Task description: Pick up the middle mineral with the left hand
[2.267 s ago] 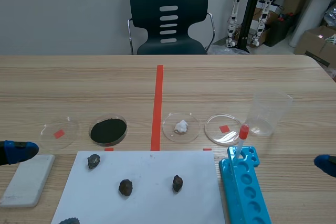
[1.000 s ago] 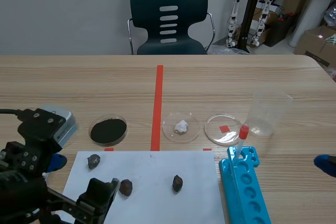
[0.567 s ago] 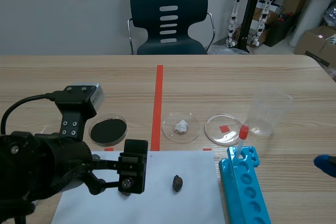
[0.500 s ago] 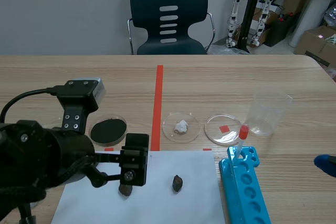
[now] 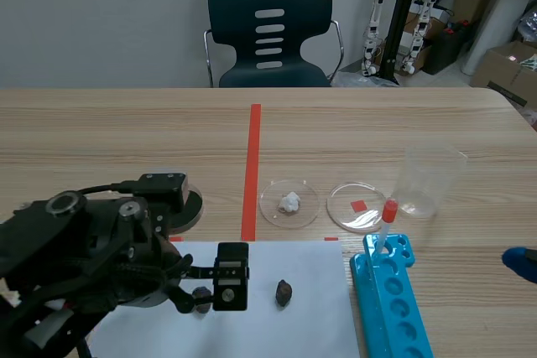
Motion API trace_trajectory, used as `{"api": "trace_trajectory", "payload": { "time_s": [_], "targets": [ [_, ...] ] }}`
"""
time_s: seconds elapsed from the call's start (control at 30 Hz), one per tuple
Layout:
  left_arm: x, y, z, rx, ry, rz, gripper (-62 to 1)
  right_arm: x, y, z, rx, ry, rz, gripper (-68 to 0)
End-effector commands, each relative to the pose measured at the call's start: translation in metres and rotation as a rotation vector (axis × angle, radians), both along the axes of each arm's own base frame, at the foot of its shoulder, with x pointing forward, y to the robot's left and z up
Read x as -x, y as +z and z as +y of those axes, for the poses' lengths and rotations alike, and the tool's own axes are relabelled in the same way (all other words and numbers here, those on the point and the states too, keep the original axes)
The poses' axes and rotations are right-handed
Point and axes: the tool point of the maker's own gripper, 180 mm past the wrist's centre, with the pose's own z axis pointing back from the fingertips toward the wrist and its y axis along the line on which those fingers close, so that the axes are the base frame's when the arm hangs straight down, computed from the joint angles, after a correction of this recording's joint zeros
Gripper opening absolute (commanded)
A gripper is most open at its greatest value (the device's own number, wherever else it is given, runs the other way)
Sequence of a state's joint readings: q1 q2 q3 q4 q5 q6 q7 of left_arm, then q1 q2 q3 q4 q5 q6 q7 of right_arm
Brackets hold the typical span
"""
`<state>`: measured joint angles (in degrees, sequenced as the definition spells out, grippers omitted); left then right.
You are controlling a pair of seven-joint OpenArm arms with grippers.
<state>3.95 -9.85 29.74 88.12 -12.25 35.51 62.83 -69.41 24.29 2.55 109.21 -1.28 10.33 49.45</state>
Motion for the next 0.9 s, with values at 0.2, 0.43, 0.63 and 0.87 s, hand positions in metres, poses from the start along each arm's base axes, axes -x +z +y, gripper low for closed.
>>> {"api": "trace_trajectory", "payload": {
  "time_s": [0.2, 0.43, 0.63, 0.87],
  "targets": [
    [-0.003, -0.004, -0.007, -0.02, 0.02, 0.004, 1.4, -0.002, 0.006, 0.001, -0.013, 0.002, -0.019, -5.4],
    [-0.005, -0.019, -0.007, -0.039, 0.033, 0.046, 1.4, -0.002, 0.006, 0.001, -0.013, 0.002, -0.019, -5.4],
    [-0.006, -0.026, -0.007, -0.048, 0.04, 0.065, 1.4, -0.002, 0.006, 0.001, -0.013, 0.002, -0.019, -5.4],
    [-0.005, -0.026, -0.008, -0.047, 0.04, 0.069, 1.4, -0.002, 0.006, 0.001, -0.013, 0.002, -0.019, -5.4]
  ]
}}
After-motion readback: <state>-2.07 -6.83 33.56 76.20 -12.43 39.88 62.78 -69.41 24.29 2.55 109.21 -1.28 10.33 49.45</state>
